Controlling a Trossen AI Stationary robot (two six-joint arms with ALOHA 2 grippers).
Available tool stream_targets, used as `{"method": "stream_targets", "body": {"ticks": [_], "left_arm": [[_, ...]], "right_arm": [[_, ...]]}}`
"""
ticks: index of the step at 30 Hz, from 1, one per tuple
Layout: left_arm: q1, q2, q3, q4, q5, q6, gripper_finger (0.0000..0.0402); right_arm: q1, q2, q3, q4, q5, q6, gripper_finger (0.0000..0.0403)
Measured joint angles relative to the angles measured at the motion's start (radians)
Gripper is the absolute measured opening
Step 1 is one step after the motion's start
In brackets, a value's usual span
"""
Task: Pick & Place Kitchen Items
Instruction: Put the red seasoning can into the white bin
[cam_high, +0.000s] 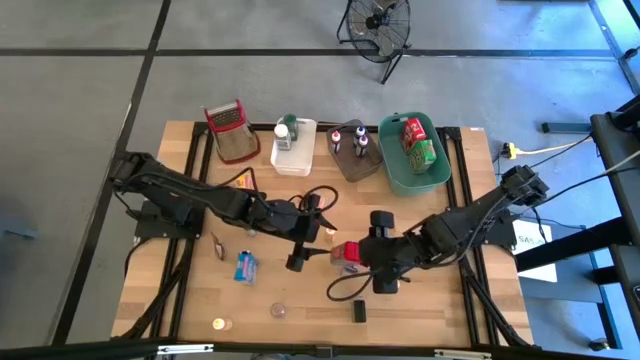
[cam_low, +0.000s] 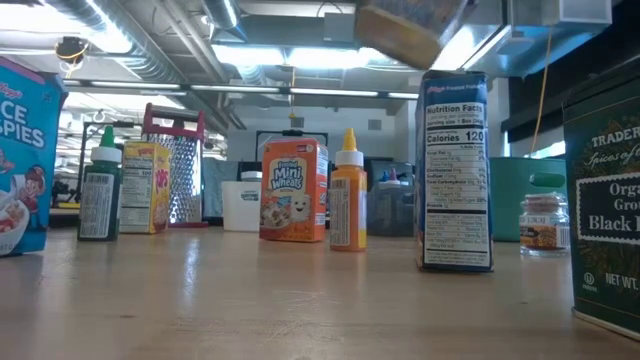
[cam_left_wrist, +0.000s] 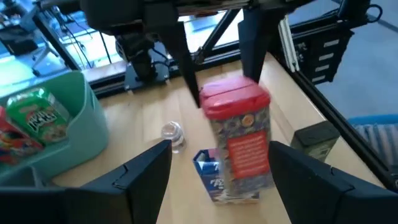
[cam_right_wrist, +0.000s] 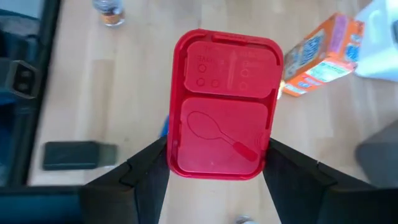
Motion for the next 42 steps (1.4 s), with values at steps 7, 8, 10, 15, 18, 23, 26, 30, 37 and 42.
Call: {"method": "stream_targets", "body": {"ticks": [7, 8, 10, 15, 18, 23, 26, 30, 37, 42], "left_arm": [[0.011, 0.007, 0.0, 0.02, -0.021, -0.095, 0.0262], [0.015, 0.007, 0.0, 0.02, -0.021, -0.104, 0.0262], [0.018, 0.007, 0.0, 0.014, -0.022, -0.123, 0.0262], [0.02, 0.007, 0.0, 0.004, -0.021, -0.132, 0.0262], [0.018, 0.007, 0.0, 0.002, -0.021, -0.124, 0.0262], [0.004, 0.015, 0.001, 0.003, -0.024, -0.065, 0.0262], [-0.002, 0.029, 0.001, 0.001, -0.045, -0.037, 0.0262], [0.001, 0.04, 0.001, 0.006, -0.077, -0.014, 0.0262], [0.006, 0.049, 0.001, 0.045, -0.08, 0.004, 0.0262], [0.01, 0.049, 0.001, 0.048, -0.065, 0.011, 0.0262]], "right_arm": [[-0.006, 0.026, 0.0, 0.001, 0.078, -0.052, 0.0231], [-0.006, 0.027, 0.0, 0.005, 0.091, -0.058, 0.0231], [-0.006, 0.03, 0.0, 0.01, 0.123, -0.071, 0.0231], [-0.01, 0.03, 0.0, 0.021, 0.181, -0.089, 0.0231], [-0.019, 0.03, 0.0, 0.024, 0.184, -0.096, 0.0231], [-0.036, 0.03, 0.0, 0.039, 0.183, -0.1, 0.0231], [-0.044, 0.03, 0.0, 0.039, 0.167, -0.105, 0.0231], [-0.056, 0.03, -0.001, 0.044, 0.15, -0.111, 0.0231], [-0.059, 0.03, -0.001, 0.057, 0.151, -0.124, 0.0231], [-0.059, 0.03, -0.001, 0.063, 0.149, -0.134, 0.0231]]}}
